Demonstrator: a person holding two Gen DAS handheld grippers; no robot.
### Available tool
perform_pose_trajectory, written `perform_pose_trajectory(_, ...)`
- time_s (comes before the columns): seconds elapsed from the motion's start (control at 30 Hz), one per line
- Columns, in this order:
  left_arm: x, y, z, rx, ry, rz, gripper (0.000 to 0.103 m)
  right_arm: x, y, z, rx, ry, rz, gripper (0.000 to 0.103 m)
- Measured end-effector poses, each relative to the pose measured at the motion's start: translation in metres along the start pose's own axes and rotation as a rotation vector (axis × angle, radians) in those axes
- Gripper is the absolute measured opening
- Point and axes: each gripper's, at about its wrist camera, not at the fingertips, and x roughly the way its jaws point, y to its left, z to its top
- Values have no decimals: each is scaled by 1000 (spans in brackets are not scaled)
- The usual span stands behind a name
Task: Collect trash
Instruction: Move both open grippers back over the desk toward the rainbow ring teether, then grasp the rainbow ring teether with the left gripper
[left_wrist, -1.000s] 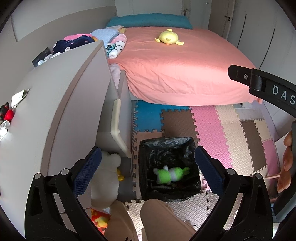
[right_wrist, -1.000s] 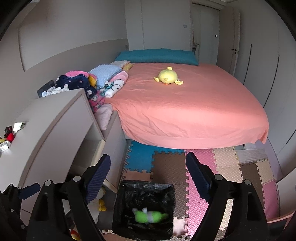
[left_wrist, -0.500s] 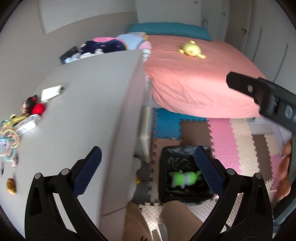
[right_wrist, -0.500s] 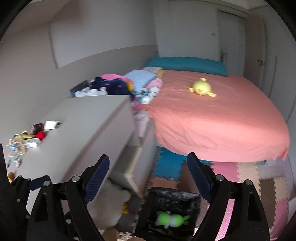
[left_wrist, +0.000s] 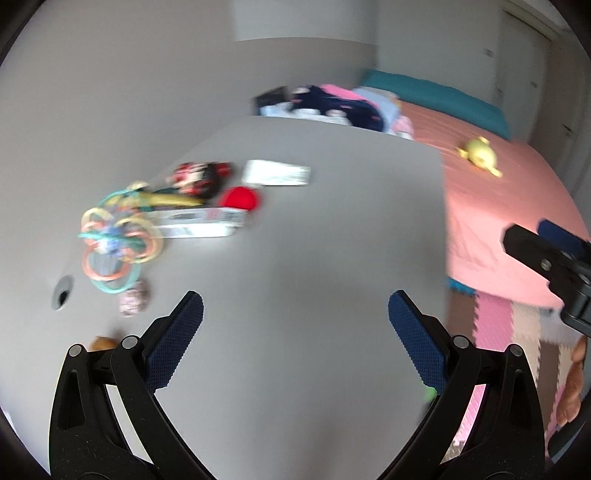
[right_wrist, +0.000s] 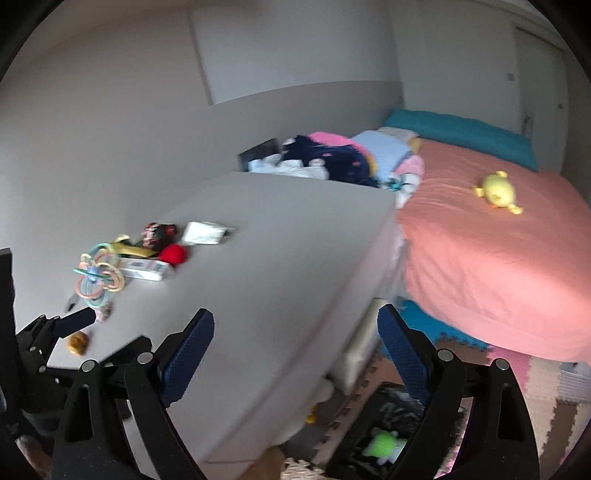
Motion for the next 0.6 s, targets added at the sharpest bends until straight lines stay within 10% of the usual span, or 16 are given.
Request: perform_pose_trajectory(0.6,49,164,28,-311,23,155,97,66,77,28,-72,49,86,90)
